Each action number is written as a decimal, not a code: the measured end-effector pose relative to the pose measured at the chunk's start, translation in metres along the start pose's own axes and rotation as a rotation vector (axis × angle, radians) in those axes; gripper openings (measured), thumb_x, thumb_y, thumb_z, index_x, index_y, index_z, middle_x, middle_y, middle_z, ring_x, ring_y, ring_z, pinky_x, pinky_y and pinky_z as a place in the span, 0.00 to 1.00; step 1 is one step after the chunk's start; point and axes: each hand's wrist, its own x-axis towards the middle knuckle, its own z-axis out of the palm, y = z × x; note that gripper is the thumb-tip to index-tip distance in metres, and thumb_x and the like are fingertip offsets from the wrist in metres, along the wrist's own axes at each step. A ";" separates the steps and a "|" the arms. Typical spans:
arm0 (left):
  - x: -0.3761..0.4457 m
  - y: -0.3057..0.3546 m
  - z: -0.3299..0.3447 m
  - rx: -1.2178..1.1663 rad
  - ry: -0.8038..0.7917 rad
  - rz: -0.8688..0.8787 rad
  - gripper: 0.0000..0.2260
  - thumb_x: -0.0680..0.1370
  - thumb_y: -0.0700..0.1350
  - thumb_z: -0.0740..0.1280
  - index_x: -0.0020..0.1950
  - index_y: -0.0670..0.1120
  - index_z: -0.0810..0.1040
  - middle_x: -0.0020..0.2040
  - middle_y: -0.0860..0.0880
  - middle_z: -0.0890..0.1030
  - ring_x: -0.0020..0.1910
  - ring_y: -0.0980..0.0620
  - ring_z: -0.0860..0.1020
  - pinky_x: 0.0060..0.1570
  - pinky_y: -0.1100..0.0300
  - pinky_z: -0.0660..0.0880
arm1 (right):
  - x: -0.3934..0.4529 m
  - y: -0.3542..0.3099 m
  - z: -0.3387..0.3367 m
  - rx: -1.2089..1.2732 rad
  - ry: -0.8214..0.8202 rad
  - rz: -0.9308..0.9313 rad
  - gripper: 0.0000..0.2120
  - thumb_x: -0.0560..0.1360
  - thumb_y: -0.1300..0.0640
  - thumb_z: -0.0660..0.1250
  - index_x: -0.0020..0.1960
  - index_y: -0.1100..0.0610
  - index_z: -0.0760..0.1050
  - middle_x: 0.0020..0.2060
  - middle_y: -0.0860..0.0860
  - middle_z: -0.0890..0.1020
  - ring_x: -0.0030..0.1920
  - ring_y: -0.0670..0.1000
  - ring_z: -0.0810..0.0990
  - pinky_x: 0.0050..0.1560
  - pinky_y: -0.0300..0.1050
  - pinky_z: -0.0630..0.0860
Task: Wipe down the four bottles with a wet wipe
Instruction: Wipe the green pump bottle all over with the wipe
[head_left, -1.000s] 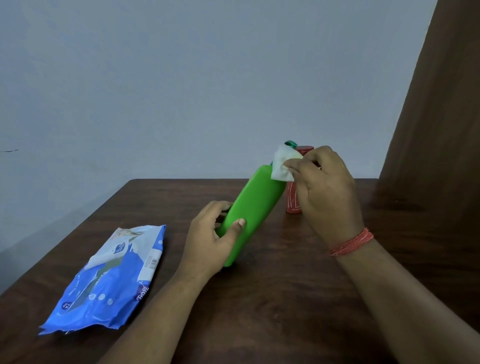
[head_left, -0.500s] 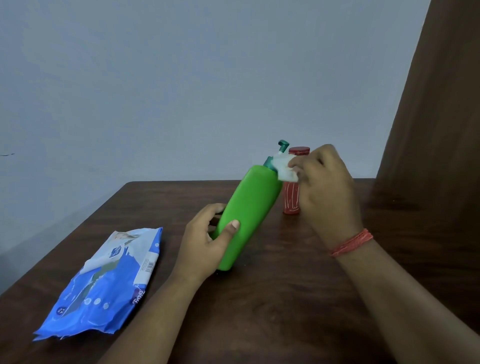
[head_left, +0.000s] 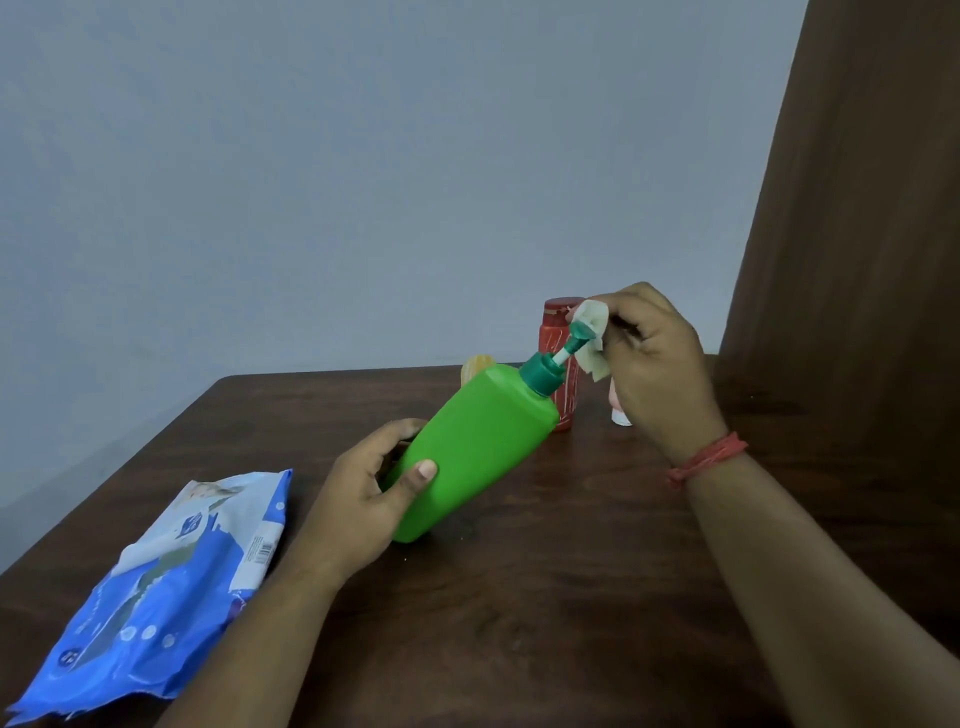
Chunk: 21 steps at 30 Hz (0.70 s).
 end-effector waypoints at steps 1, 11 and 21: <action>0.000 0.000 0.000 -0.011 -0.008 -0.008 0.13 0.73 0.56 0.69 0.56 0.71 0.78 0.55 0.62 0.83 0.59 0.57 0.80 0.61 0.51 0.76 | -0.001 0.000 0.000 0.005 0.012 -0.008 0.15 0.78 0.62 0.63 0.47 0.43 0.80 0.44 0.40 0.78 0.45 0.52 0.81 0.47 0.51 0.80; 0.000 0.000 0.000 -0.050 0.001 -0.047 0.14 0.74 0.53 0.69 0.54 0.71 0.78 0.56 0.63 0.83 0.59 0.59 0.80 0.60 0.54 0.76 | -0.002 -0.005 0.000 -0.102 0.015 -0.102 0.12 0.80 0.65 0.64 0.48 0.50 0.80 0.46 0.46 0.77 0.48 0.39 0.78 0.49 0.33 0.74; -0.002 -0.003 0.013 -0.215 0.041 -0.144 0.11 0.81 0.38 0.67 0.61 0.50 0.78 0.54 0.54 0.85 0.54 0.58 0.82 0.52 0.62 0.77 | -0.026 -0.004 0.052 0.315 -0.021 0.185 0.07 0.76 0.61 0.72 0.51 0.50 0.81 0.48 0.52 0.85 0.50 0.54 0.83 0.53 0.51 0.80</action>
